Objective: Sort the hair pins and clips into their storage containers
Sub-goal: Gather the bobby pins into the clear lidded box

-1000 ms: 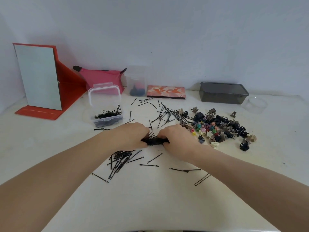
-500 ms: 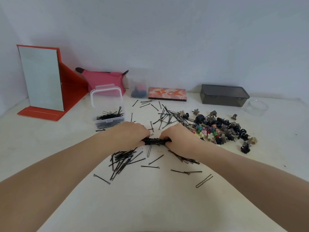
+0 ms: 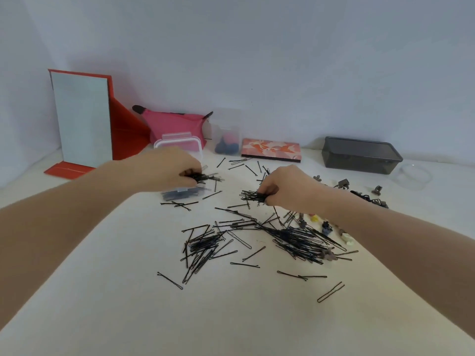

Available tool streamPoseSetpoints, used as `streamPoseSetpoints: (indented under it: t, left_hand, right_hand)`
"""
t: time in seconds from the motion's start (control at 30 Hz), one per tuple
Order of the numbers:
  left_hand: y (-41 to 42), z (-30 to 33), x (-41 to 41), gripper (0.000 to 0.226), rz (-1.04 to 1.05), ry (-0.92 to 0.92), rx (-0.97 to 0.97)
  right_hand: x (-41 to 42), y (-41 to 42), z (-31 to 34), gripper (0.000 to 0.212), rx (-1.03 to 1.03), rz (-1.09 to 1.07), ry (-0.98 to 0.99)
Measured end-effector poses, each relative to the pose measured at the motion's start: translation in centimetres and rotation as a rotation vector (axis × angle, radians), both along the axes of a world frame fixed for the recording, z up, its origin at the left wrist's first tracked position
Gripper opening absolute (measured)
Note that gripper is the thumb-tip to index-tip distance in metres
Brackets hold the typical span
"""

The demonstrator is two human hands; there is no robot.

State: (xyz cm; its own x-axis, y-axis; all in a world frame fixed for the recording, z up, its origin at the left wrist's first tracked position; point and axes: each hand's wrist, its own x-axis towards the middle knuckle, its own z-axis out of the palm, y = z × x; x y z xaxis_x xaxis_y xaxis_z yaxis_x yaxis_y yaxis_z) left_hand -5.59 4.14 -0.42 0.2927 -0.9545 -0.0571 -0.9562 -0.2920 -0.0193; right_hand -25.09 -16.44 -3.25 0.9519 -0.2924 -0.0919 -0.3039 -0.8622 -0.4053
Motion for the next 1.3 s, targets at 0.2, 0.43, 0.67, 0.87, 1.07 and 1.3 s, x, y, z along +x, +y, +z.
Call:
streamPoseSetpoints:
  t: [0.2,0.43,0.67,0.87,1.07,1.3]
  left_hand:
    - [0.8,-0.4,3.9,0.013,0.108,0.094,-0.136]
    - [0.0,-3.7,5.0,0.020,0.150,0.115,-0.055]
    - [1.4,-3.7,7.0,0.021,0.270,0.357,-0.163]
    - [3.5,-4.0,7.2,0.010,0.323,0.440,-0.305]
    - [4.6,-6.1,7.4,0.013,0.597,0.608,-0.565]
    - [3.9,-7.6,6.3,0.007,0.496,0.390,-0.443]
  right_hand:
    - [3.4,0.0,0.9,0.022,0.040,-0.003,-0.053]
    - [8.8,0.5,2.8,0.023,-0.009,0.016,-0.161]
    - [14.4,3.4,4.0,0.024,0.010,0.121,-0.260]
    - [17.7,6.5,2.6,0.027,-0.061,0.256,-0.217]
    - [17.9,7.2,-0.6,0.029,-0.107,0.320,-0.069]
    - [16.3,6.7,-0.9,0.039,-0.037,0.285,-0.121]
